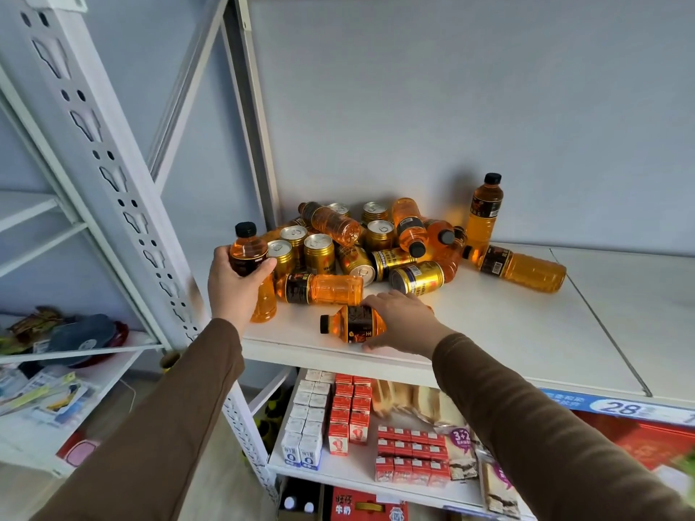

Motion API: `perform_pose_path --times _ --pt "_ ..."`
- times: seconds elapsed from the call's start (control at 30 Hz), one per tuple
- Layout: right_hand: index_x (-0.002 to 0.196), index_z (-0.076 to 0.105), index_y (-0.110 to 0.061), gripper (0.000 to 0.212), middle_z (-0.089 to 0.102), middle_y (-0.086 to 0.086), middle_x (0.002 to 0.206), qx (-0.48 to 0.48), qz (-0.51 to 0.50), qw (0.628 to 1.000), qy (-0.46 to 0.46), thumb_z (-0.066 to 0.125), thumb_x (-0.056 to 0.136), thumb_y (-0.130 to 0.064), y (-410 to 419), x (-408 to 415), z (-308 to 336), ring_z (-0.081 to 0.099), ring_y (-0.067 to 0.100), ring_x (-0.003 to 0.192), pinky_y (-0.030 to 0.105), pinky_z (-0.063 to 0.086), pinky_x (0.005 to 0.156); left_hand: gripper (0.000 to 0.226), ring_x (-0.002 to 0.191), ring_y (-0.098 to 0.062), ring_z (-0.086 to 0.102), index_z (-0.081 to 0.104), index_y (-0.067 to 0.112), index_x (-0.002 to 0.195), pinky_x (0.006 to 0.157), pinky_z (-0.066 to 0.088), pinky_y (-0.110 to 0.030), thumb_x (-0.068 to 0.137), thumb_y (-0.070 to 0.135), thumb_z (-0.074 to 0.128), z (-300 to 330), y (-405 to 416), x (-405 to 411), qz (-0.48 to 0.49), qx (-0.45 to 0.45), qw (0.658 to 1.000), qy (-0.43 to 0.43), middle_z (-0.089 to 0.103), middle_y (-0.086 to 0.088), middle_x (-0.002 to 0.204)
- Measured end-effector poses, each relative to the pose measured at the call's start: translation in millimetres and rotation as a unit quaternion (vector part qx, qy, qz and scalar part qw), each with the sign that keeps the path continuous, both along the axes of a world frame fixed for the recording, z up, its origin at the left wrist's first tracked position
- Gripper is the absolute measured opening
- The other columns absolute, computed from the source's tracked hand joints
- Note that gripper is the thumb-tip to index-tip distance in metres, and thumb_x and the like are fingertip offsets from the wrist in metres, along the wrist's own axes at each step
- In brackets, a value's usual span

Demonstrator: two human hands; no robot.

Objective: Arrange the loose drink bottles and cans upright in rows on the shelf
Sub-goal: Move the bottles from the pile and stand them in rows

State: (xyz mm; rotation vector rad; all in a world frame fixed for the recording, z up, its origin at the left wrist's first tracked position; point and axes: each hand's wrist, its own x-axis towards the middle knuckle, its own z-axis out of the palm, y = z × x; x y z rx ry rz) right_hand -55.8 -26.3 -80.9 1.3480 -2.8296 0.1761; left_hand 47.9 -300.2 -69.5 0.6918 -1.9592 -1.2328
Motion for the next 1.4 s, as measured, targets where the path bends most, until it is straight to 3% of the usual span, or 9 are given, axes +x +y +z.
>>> perform_pose_path --times 0.13,0.33,0.57,0.73,1.03,1.2,1.3,1.4 --pt "0.137 0.046 -0.029 0.073 0.061 -0.003 0.123 -0.035 -0.015 0.999 0.001 0.072 0.076 -0.059 4 3 -2 0.050 0.020 0.115 0.038 0.038 0.098 0.052 0.098 -0.005 0.062 0.057 0.034 0.116 0.083 0.050 -0.024 0.074 0.056 0.080 1 6 8 0.000 -0.005 1.000 0.013 0.064 0.021 0.105" --pt "0.137 0.048 -0.025 0.074 0.061 -0.002 0.126 -0.088 -0.046 0.995 -0.004 0.073 0.076 -0.058 8 4 2 0.053 0.021 0.113 0.037 0.044 0.094 0.052 0.096 0.001 0.066 0.062 0.042 0.111 0.078 0.054 -0.023 0.068 0.063 0.080 8 16 16 -0.026 0.016 0.999 0.039 0.069 0.021 0.104" --pt "0.136 0.050 -0.026 0.077 0.063 -0.002 0.121 -0.150 -0.083 0.984 -0.052 0.078 0.071 -0.057 10 9 10 0.058 0.019 0.106 0.038 0.050 0.090 0.061 0.105 -0.012 0.067 0.063 0.039 0.115 0.090 0.058 -0.043 0.065 0.067 0.081 7 25 12 -0.072 0.038 0.996 0.022 0.070 0.014 0.111" --pt "0.132 0.051 -0.026 0.075 0.065 -0.002 0.117 -0.177 -0.104 0.976 -0.070 0.080 0.070 -0.056 20 10 12 0.058 0.017 0.099 0.032 0.052 0.081 0.060 0.106 -0.011 0.066 0.063 0.038 0.116 0.092 0.056 -0.044 0.065 0.067 0.080 5 40 9 -0.094 0.038 0.995 0.019 0.070 0.014 0.111" --pt "0.130 0.052 -0.025 0.074 0.066 -0.001 0.114 -0.237 -0.125 0.960 -0.083 0.080 0.069 -0.056 37 11 15 0.051 0.010 0.085 0.023 0.039 0.064 0.054 0.107 -0.006 0.063 0.063 0.040 0.114 0.093 0.055 -0.039 0.068 0.065 0.078 11 61 6 -0.129 0.038 0.991 0.020 0.069 0.018 0.111" --pt "0.133 0.049 -0.024 0.074 0.064 -0.001 0.118 -0.284 -0.148 0.940 -0.114 0.078 0.073 -0.055 50 11 21 0.058 0.016 0.094 0.026 0.045 0.070 0.056 0.106 -0.004 0.065 0.066 0.039 0.117 0.094 0.055 -0.038 0.068 0.061 0.081 22 78 -2 -0.183 0.046 0.981 0.040 0.071 0.018 0.111" --pt "0.136 0.050 -0.022 0.076 0.063 -0.002 0.121 -0.341 -0.174 0.908 -0.168 0.081 0.073 -0.051 67 16 25 0.059 0.020 0.105 0.033 0.050 0.084 0.060 0.107 -0.001 0.065 0.064 0.040 0.120 0.095 0.054 -0.037 0.066 0.058 0.084 28 94 -11 -0.227 0.060 0.971 0.050 0.071 0.020 0.113" --pt "0.132 0.053 -0.022 0.070 0.063 -0.005 0.116 -0.397 -0.188 0.873 -0.212 0.083 0.073 -0.045 93 23 28 0.059 0.015 0.106 0.033 0.049 0.089 0.066 0.110 -0.001 0.065 0.063 0.040 0.121 0.095 0.053 -0.035 0.062 0.060 0.086 33 116 -24 -0.268 0.068 0.959 0.054 0.070 0.018 0.116"
